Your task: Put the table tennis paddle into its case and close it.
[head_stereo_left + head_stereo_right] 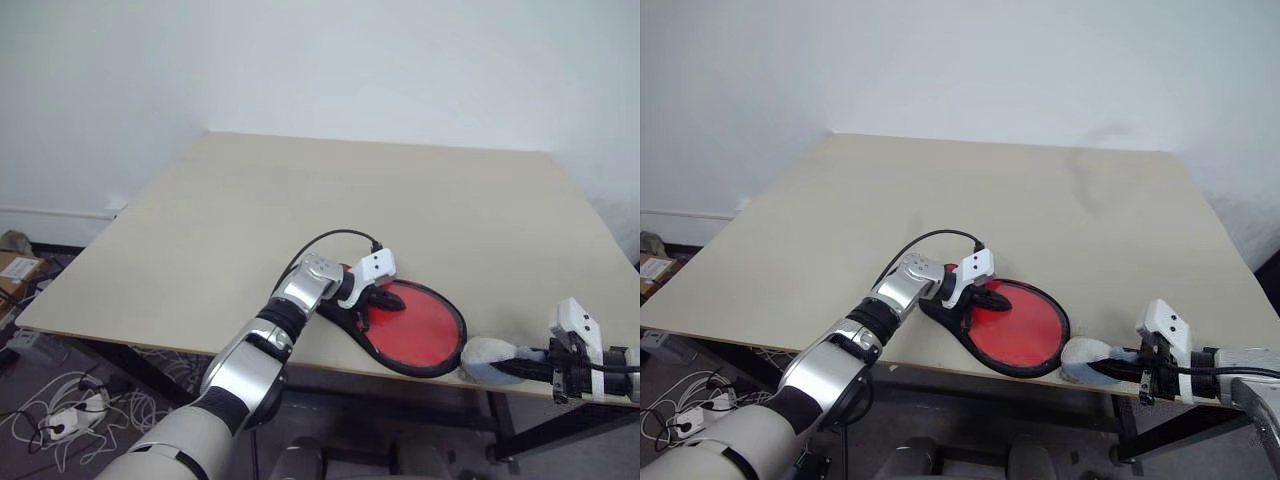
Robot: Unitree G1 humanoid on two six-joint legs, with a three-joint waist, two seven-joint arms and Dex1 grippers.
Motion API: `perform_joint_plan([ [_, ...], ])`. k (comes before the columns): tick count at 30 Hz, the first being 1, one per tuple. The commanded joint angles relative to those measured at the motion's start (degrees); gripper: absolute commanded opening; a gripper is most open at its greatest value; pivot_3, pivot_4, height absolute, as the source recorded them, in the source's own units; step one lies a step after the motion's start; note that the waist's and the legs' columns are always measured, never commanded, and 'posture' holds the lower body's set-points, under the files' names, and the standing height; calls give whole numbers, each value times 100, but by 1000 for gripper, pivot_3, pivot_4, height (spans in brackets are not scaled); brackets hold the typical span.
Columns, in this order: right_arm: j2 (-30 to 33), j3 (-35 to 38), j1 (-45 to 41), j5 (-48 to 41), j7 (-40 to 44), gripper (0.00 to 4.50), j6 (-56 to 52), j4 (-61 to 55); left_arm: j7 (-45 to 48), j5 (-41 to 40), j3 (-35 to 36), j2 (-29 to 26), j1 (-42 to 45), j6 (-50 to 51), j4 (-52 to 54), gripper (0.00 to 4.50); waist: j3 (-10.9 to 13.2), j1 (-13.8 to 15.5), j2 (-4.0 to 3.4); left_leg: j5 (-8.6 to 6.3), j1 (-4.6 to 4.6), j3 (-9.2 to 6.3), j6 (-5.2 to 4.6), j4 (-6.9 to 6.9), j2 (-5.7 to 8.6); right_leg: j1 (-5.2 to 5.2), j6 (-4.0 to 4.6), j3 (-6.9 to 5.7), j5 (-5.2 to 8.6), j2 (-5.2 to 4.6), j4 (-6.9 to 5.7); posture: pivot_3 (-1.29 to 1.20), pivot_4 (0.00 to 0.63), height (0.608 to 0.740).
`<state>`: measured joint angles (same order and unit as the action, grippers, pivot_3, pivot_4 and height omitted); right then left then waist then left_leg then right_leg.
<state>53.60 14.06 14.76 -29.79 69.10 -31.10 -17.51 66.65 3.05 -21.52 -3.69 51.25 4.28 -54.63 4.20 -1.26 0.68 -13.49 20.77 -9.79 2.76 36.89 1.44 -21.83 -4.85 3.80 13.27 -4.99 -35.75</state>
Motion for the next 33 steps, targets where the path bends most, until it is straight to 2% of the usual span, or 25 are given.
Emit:
perform_joint_plan([
  [1, 99, -123, 47, -140, 200, 246, -23, -276, -111, 261, -88, -52, -8, 81, -231, 0, 0, 0, 1, 0, 0, 0, 0, 0, 0, 1, 0, 0, 0, 0, 0, 0, 0, 740],
  [22, -23, -661, -282, -470, 303, 246, -264, -670, -162, 304, -14, -1, 110, 7, -424, 0, 0, -3, 6, -2, -6, 0, -2, 1, -2, 6, 0, -1, 0, 0, 0, 0, 0, 740],
  [33, -290, -970, -646, -712, 167, 246, -513, -878, -130, 317, -17, 2, 97, 11, -401, 0, -4, -4, 3, -2, -8, -1, -2, 1, -5, 6, 0, -3, 0, 1, 0, 0, 0, 740],
])
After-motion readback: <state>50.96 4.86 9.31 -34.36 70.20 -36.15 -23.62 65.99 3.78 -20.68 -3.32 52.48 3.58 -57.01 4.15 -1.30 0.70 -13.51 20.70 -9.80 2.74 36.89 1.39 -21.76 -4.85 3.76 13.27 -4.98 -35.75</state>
